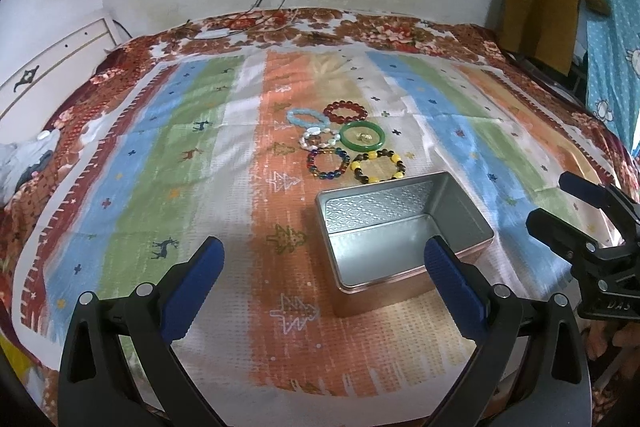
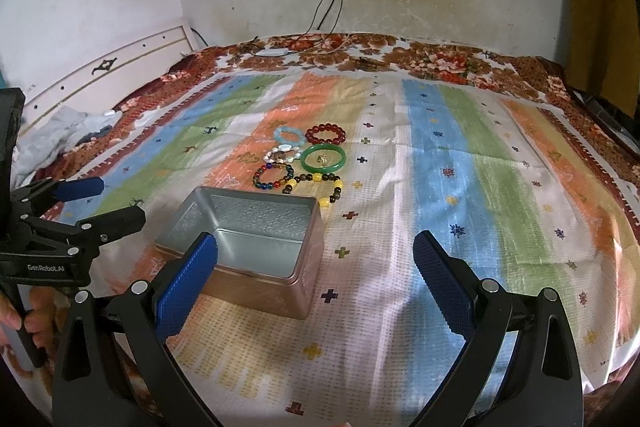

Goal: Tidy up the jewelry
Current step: 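Move both tools forward past the silver tin toward the bracelets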

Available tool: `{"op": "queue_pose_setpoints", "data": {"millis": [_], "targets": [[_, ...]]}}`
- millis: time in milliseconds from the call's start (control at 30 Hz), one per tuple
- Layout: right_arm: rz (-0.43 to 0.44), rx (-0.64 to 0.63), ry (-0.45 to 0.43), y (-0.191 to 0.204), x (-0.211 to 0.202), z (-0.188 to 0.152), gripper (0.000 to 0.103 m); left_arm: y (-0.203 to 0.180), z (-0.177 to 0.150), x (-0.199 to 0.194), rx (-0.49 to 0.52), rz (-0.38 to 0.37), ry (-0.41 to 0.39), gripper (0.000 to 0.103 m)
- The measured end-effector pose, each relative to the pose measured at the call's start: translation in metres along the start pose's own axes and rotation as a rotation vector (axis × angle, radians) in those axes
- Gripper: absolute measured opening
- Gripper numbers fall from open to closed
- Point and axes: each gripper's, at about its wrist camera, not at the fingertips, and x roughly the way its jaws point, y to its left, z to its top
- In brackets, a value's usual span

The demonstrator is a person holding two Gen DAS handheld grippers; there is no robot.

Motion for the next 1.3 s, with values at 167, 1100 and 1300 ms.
{"op": "queue_pose_setpoints", "data": {"millis": [167, 1100, 1300], "targets": [[0.001, -0.002, 0.000, 0.000, 0.000, 0.000, 0.099, 0.000, 0.001, 0.000, -0.005, 0.010, 0.002, 0.097], [0.021, 0.002, 0.024, 0.003, 0.004, 0.004, 0.099, 0.004, 0.004, -0.003, -0.022, 0.022, -0.012, 0.097], [0.031, 0.010, 0.043, 0.002, 0.011, 0.007, 0.099, 0.005, 0.006, 0.006, -0.044, 0.013, 0.018, 0.097]]}}
